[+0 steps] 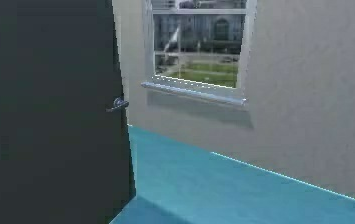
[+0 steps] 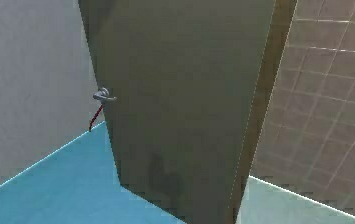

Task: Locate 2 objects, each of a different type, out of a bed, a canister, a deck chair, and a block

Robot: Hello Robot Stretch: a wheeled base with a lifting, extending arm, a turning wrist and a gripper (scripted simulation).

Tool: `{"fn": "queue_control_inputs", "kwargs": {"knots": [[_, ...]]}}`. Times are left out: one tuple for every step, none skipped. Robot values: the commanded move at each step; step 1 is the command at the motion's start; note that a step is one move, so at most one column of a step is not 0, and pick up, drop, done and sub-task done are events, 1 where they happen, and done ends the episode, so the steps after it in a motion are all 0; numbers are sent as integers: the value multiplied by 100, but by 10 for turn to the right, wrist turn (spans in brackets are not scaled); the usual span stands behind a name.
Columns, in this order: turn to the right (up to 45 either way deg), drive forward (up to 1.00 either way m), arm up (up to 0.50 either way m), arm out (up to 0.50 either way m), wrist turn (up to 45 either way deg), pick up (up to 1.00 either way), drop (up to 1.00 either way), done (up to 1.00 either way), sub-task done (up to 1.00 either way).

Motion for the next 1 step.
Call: {"fn": "queue_control_inputs", "kwargs": {"knots": [[-450, 0, 0, 0, 0, 0, 0, 0, 0]]}}
